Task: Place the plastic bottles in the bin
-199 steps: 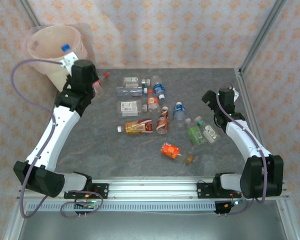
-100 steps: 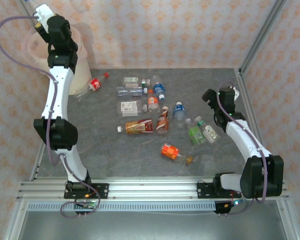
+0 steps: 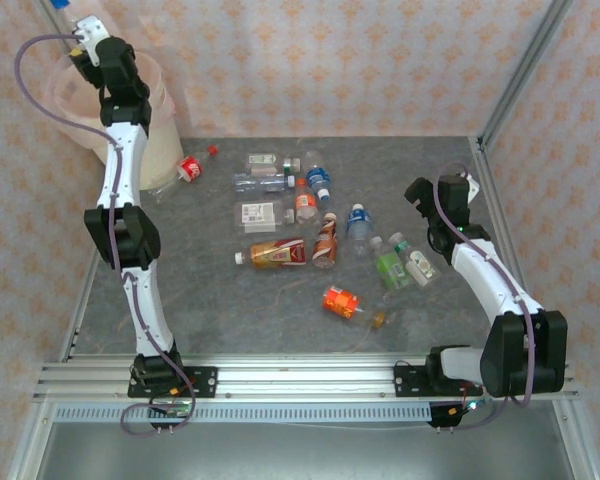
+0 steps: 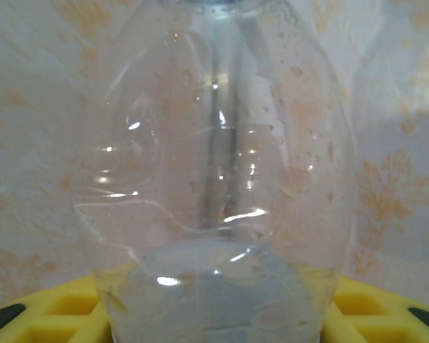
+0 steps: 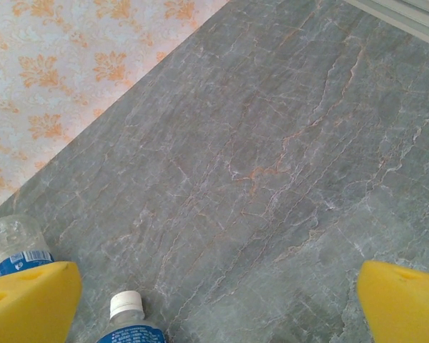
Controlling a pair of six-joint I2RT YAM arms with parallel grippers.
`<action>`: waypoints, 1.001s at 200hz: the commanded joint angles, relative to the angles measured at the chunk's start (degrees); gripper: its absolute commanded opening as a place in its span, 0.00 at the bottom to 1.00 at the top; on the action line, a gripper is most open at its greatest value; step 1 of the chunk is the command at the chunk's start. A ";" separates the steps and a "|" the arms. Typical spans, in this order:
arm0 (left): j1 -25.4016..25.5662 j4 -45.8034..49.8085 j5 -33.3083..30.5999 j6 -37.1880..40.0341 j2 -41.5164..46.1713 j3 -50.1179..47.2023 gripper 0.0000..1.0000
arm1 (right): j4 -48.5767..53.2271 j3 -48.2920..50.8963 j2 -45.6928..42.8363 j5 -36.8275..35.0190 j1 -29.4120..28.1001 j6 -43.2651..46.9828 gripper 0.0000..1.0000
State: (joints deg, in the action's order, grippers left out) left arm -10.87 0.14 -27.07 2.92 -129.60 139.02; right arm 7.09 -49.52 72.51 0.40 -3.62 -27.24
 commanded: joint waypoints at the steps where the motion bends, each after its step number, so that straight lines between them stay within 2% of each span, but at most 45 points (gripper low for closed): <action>1: 0.24 6.28 3.91 -4.02 0.75 4.83 0.50 | -0.59 -1.41 0.25 -1.80 -0.56 -1.15 0.99; 40: 0.25 19.21 7.42 -12.59 2.54 5.66 0.50 | -0.42 -1.55 0.68 -2.16 -0.60 -0.36 0.99; 83: 0.26 27.44 12.83 -18.60 4.83 5.72 0.50 | -0.28 -2.11 1.76 -1.81 -0.69 0.26 0.99; 133: 0.42 31.20 14.04 -21.77 6.20 3.60 0.51 | -0.22 -2.16 2.80 -1.02 -0.69 0.20 0.99; 157: 0.62 28.86 10.27 -19.85 5.69 0.47 0.61 | -0.17 -2.16 2.81 -1.03 -0.78 0.16 0.99; 169: 0.59 29.26 9.52 -19.45 4.96 0.87 0.71 | 0.06 -2.33 2.78 -1.02 -0.78 0.27 0.99; 180: 0.60 30.48 10.37 -19.69 4.80 1.61 0.80 | 0.26 -2.34 2.64 -1.15 -0.76 0.41 0.99; 200: 0.92 31.84 12.75 -19.79 5.48 2.10 0.89 | 0.53 -2.25 2.46 -1.63 -0.78 0.52 0.99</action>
State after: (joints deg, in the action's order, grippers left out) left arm -10.85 29.56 -15.33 -16.73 -126.02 140.40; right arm 7.11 -49.89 74.96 0.01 -3.99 -27.40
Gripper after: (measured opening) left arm 0.849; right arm 0.992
